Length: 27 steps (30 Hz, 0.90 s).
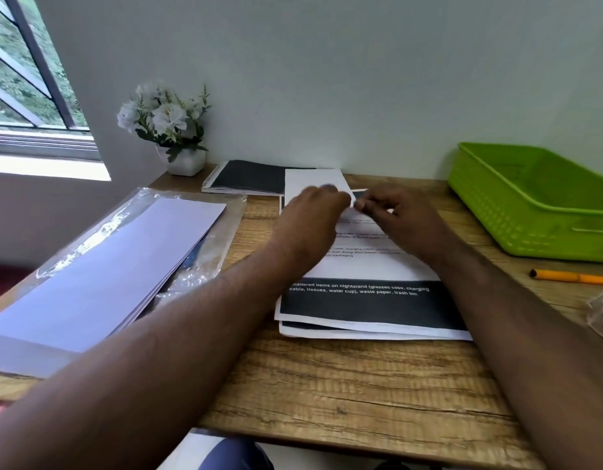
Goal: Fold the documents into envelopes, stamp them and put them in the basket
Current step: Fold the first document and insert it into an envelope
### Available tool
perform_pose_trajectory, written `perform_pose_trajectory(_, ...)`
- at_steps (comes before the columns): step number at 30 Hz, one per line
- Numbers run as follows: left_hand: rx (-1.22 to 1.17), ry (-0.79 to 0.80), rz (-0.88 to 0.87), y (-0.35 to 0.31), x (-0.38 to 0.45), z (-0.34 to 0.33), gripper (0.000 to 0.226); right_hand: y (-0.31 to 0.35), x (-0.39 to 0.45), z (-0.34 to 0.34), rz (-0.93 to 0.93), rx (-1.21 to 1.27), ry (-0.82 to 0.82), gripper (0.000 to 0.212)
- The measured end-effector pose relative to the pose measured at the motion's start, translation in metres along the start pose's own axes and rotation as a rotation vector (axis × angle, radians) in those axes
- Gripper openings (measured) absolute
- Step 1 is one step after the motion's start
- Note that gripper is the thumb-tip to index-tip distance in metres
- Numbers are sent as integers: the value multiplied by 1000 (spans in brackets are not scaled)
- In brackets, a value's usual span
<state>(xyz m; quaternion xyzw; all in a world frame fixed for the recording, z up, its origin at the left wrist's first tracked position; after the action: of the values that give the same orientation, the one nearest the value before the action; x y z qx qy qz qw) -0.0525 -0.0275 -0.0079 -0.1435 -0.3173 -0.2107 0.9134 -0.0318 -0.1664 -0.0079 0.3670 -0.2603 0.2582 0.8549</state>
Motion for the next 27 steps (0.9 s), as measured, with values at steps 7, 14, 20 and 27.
perform_pose_trajectory(7,-549,-840,-22,18,0,79,16,-23,-1,33,-293,445,-535,51)
perform_pose_trajectory(14,-1253,-704,598,72,5,63,15,-46,-4,51,-633,936,-583,58)
perform_pose_trajectory(20,-585,-257,818,109,-12,12,42,-54,-12,61,-815,601,-200,64)
perform_pose_trajectory(27,-77,190,640,108,-12,-10,41,-54,-23,68,-739,-205,315,48)
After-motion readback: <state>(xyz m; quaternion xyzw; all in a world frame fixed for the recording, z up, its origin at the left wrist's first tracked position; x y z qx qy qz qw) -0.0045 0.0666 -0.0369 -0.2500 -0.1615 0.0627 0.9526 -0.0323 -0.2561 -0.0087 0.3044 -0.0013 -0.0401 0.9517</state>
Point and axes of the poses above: each hand's wrist, its own x-axis towards the middle knuckle, its own z-axis out of the back of the hand, y = z × x, the point moved 5 cm from there along x, towards the middle knuckle, and after that the axes turned 7 degrees about -y, right-handed, at the moved point
